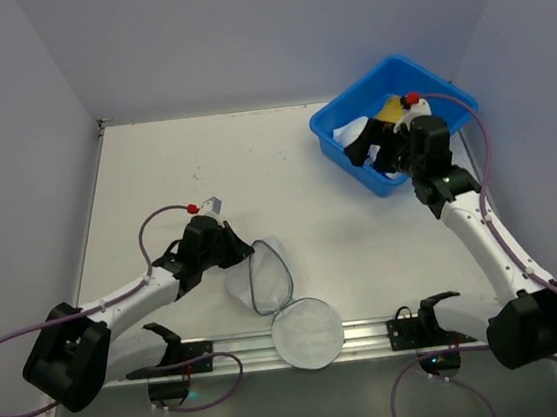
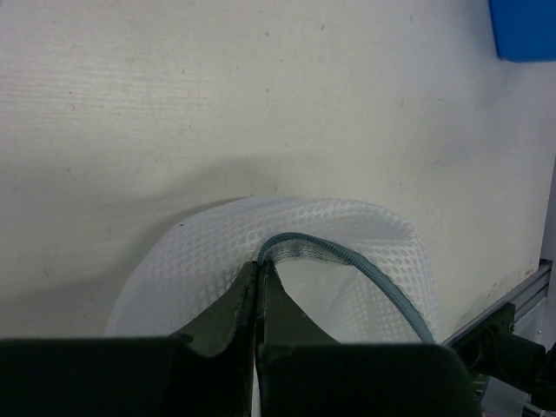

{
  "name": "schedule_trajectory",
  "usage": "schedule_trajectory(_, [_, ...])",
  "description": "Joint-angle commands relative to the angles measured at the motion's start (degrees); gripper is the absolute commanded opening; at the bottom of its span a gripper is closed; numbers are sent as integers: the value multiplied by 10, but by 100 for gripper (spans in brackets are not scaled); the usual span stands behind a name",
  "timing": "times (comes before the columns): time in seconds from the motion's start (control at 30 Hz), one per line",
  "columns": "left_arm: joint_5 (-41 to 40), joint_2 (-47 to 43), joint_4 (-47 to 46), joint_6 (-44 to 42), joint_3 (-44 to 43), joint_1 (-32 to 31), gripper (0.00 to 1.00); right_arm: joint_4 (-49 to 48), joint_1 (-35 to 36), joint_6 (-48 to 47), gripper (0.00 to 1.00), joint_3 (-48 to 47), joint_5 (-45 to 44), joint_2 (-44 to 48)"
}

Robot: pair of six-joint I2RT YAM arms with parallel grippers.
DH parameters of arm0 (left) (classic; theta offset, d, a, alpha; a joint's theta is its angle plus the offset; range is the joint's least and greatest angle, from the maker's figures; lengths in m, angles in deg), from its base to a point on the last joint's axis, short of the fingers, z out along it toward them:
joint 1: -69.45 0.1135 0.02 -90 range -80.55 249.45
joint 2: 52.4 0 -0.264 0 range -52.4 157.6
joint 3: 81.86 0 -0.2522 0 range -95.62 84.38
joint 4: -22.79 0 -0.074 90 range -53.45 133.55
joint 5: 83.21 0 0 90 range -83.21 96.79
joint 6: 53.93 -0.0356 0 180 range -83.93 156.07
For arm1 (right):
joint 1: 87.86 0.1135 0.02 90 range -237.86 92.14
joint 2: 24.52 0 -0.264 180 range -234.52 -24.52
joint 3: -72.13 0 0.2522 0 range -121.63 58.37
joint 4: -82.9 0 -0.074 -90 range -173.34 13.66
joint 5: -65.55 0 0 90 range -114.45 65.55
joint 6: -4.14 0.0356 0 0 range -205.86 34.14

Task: Unzip the laundry bag and remove the bra

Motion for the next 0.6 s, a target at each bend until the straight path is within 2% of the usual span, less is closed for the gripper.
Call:
schedule_trajectory(0.0, [-1,29,-53,5,-54,15,0,2,45,46,99,115,49,32])
schedule_trajectory(0.17, [-12,101,-81,13,-108,53,0,-34,162,114,96,196,93,44])
schedule_trajectory(0.3, [-19,154,-89,25,-153,81,0,-52,297,152,94,230,100,20])
schedule_trajectory(0.4, [-40,170,-88,37,-163,92,0,-69,358,174,92,238,99,-9])
schedule_trajectory(0.57, [-49,183,-76,49,-161,110,0,-71,409,191,91,215,113,-94])
